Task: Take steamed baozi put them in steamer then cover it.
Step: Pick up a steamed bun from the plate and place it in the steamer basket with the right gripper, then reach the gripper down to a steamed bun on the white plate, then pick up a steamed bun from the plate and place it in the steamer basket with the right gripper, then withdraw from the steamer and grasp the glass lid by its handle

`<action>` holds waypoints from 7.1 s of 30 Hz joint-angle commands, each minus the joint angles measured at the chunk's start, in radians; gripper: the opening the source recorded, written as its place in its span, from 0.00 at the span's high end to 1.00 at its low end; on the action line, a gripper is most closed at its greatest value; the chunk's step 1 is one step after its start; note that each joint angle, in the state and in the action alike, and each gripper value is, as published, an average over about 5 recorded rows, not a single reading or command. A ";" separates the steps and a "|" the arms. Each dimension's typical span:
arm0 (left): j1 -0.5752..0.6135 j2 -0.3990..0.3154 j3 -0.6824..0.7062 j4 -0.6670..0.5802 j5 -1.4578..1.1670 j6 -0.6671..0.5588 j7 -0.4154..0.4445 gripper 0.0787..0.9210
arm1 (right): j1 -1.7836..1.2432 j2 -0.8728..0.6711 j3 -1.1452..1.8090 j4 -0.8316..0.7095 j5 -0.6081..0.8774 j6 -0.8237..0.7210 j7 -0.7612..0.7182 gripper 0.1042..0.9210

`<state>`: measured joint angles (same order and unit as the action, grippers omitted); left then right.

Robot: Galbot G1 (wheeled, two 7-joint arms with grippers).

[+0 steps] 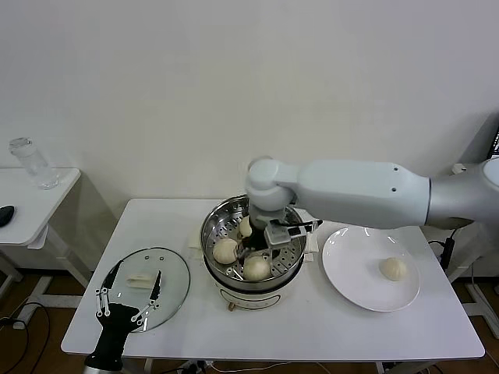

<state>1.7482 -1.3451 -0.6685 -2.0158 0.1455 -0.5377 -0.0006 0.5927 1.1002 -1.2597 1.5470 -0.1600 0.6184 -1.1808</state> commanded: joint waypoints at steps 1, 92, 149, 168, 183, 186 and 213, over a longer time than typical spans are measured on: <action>-0.004 0.002 0.003 0.005 0.002 0.004 0.001 0.12 | 0.060 -0.223 0.209 -0.089 0.283 -0.287 -0.132 0.12; -0.031 0.011 0.017 -0.007 0.008 0.025 0.001 0.12 | 0.145 -0.280 -0.046 -0.378 0.611 -0.673 -0.162 0.31; -0.042 0.001 0.010 -0.009 0.005 0.019 -0.017 0.12 | 0.033 0.129 -0.251 -0.383 0.509 -0.722 -0.057 0.26; -0.059 0.017 0.008 -0.002 0.107 0.048 -0.047 0.12 | 0.035 -0.179 -0.025 -0.112 0.784 -0.627 0.486 0.12; -0.090 0.036 -0.014 0.013 0.410 0.122 -0.114 0.12 | -0.993 -0.405 1.027 0.017 0.665 -0.292 1.467 0.12; -0.092 0.038 -0.025 0.019 0.485 0.149 -0.125 0.12 | -1.209 -0.362 1.249 0.025 0.636 -0.272 1.485 0.12; -0.173 0.079 -0.066 0.344 1.125 0.302 -0.278 0.12 | -1.860 -0.076 1.720 0.109 0.515 -0.186 1.403 0.12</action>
<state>1.6290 -1.2613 -0.7417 -1.8125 1.0543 -0.2714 -0.1891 -1.0751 0.9606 0.3186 1.6222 0.3857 0.4091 0.2042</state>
